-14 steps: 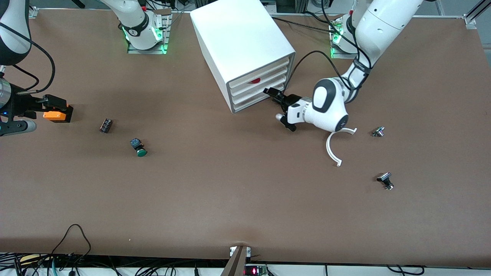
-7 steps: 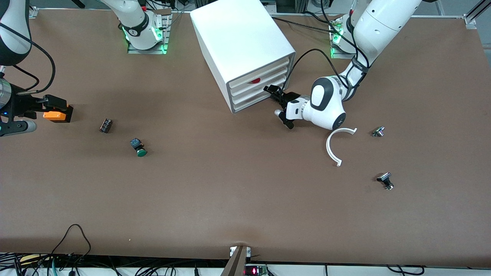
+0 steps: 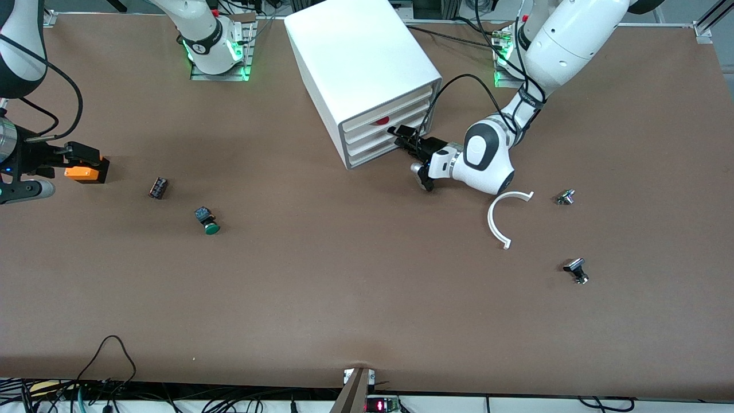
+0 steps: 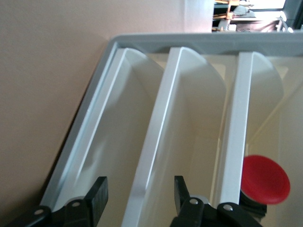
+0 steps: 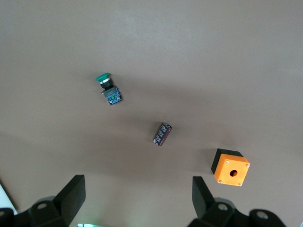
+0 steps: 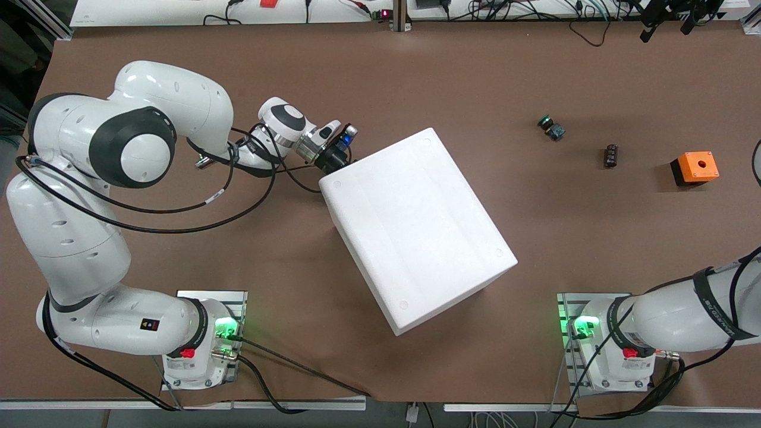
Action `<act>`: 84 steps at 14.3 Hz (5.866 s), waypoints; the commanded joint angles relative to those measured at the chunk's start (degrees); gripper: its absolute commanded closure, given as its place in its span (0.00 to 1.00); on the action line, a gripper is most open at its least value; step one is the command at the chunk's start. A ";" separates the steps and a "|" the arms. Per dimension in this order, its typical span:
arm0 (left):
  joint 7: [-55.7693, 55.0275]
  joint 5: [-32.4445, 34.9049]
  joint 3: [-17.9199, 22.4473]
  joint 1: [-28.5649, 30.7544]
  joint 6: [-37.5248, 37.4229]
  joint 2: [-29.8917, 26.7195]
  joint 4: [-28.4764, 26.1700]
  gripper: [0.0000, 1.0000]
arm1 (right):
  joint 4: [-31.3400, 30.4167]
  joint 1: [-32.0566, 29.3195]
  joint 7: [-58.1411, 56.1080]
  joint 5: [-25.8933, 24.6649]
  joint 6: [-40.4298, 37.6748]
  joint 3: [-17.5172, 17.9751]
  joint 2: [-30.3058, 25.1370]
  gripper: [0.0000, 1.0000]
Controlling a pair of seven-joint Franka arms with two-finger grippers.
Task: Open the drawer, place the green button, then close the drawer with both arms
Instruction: 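Pull the drawer open with the left gripper, then grasp the green push button with the right gripper while the left gripper releases, then lift the green button with the right gripper while the left gripper withdraws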
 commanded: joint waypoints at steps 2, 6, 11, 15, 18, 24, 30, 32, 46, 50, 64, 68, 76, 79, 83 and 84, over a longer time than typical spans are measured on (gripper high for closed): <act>6.64 -3.53 2.54 0.26 -6.40 2.00 -0.03 0.36 | 0.32 -0.06 -0.68 0.78 -0.34 0.11 -0.23 0.00; 6.65 -2.74 4.57 0.25 -10.02 2.18 0.41 0.35 | 0.32 -0.06 -0.68 0.86 -0.43 0.11 -0.23 0.00; 7.09 -1.43 4.57 -0.27 -9.93 2.10 0.59 0.55 | 0.24 -0.06 -0.60 0.86 -0.34 0.11 -0.14 0.00; 9.37 -1.16 4.66 -0.45 -8.10 2.10 -0.03 0.89 | 0.24 -0.06 -0.68 1.21 -0.17 0.11 0.21 0.00; 9.37 -1.16 4.66 -0.54 -7.12 2.27 -0.12 1.00 | 0.24 -0.59 -0.68 5.78 0.10 0.02 0.21 0.00; 7.53 -0.63 5.80 -0.54 -3.96 2.54 0.32 1.00 | 0.32 -0.59 -0.68 5.70 0.45 0.02 0.30 0.00; 3.92 3.41 10.36 -0.45 -3.43 2.62 4.10 1.00 | 0.41 -0.24 -0.68 5.52 0.45 0.02 0.38 0.00; 2.44 3.50 11.86 -0.45 -3.43 2.80 5.41 1.00 | 0.41 -0.15 -0.68 5.43 1.15 0.02 0.65 0.00; -2.58 4.82 16.96 -0.45 -3.25 4.21 12.54 1.00 | -3.27 3.89 -15.62 6.75 9.40 0.20 4.07 0.00; -2.67 4.90 16.96 -0.45 -0.27 4.21 13.24 1.00 | -9.94 4.77 -22.64 7.02 18.53 0.99 4.07 0.00; -5.28 13.30 18.46 0.43 -0.44 0.52 17.71 0.00 | -31.40 4.77 -29.25 9.83 52.91 3.54 9.87 0.00; -12.25 23.25 18.46 2.71 -0.44 -5.18 18.16 0.00 | -32.71 4.77 -29.34 10.97 55.72 4.33 12.51 0.00; -11.90 37.58 18.37 10.88 -1.57 -17.31 18.16 0.00 | -39.84 4.77 -29.34 10.97 66.37 5.65 13.83 0.00; -13.47 42.59 18.19 13.87 -2.37 -21.45 18.34 0.00 | -39.84 4.77 -30.30 10.97 66.37 5.65 14.18 0.37; -19.54 50.32 18.37 15.37 -6.23 -24.79 20.36 0.00 | -39.84 4.33 -32.93 10.97 66.37 5.56 14.18 0.69; -20.85 52.08 18.37 16.42 -6.33 -25.84 20.27 0.00 | -39.75 4.25 -33.90 10.97 66.37 5.56 14.18 0.76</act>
